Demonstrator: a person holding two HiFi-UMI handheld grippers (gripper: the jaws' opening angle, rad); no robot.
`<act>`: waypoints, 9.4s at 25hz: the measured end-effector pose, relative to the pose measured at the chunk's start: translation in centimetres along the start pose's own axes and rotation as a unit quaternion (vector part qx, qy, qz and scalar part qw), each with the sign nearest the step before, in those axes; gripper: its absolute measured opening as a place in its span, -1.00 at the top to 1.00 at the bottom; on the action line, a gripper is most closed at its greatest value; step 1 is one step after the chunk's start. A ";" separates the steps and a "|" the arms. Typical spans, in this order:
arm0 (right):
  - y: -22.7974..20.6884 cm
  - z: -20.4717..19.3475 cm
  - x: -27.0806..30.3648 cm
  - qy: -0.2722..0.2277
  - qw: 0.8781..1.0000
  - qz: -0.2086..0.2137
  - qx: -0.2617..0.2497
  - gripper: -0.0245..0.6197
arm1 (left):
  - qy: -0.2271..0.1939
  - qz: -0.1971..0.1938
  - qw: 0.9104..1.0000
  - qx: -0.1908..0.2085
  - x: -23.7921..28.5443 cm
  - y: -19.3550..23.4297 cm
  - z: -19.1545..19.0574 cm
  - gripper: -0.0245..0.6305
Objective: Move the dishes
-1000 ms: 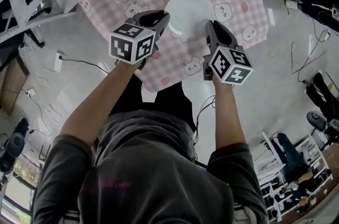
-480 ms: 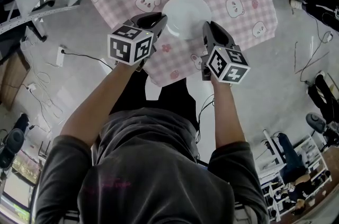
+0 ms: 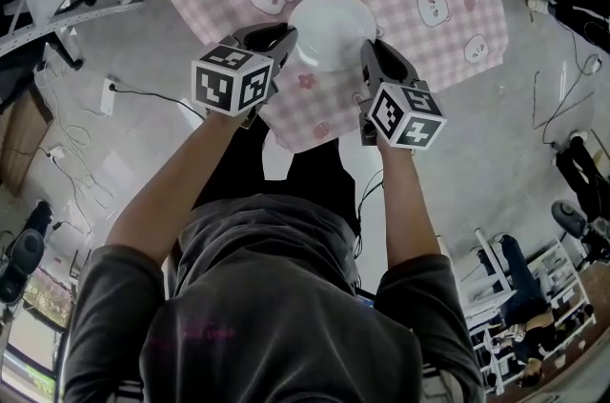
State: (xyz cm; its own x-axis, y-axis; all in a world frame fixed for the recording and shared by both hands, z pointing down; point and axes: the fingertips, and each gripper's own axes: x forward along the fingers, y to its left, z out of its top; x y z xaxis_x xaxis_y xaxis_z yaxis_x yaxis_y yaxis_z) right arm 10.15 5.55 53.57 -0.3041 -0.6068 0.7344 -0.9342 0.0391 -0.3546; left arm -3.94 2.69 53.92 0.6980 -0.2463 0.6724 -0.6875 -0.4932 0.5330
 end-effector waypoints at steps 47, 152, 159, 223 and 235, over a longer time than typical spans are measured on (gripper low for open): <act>0.5 -6.1 3.0 0.067 0.998 -0.001 0.008 0.73 | 0.072 0.010 0.997 -0.004 1.0 2.8 -6.0 0.75; 14.3 24.3 6.2 -0.150 0.987 0.011 -0.057 0.73 | -0.086 0.037 0.992 0.083 -8.0 21.4 22.1 0.67; 13.0 23.1 7.6 -0.136 0.989 0.015 -0.050 0.73 | -0.057 0.051 0.993 0.084 -5.6 23.4 21.8 0.67; 16.6 23.7 0.7 -0.174 0.980 0.077 -0.065 0.74 | -0.136 0.058 0.984 0.095 -16.8 13.4 26.1 0.88; 13.5 21.7 -5.1 -0.200 0.976 0.074 -0.044 0.74 | -0.136 0.020 0.983 0.119 -16.5 3.3 24.2 0.88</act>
State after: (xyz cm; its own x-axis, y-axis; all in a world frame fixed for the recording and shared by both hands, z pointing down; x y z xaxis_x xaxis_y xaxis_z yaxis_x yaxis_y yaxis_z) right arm 3.10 -8.03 32.48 -0.3561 -0.8502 0.3878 -0.9034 0.2072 -0.3753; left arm -12.84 -15.12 32.16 0.7219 -0.4667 0.5110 -0.6713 -0.6517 0.3531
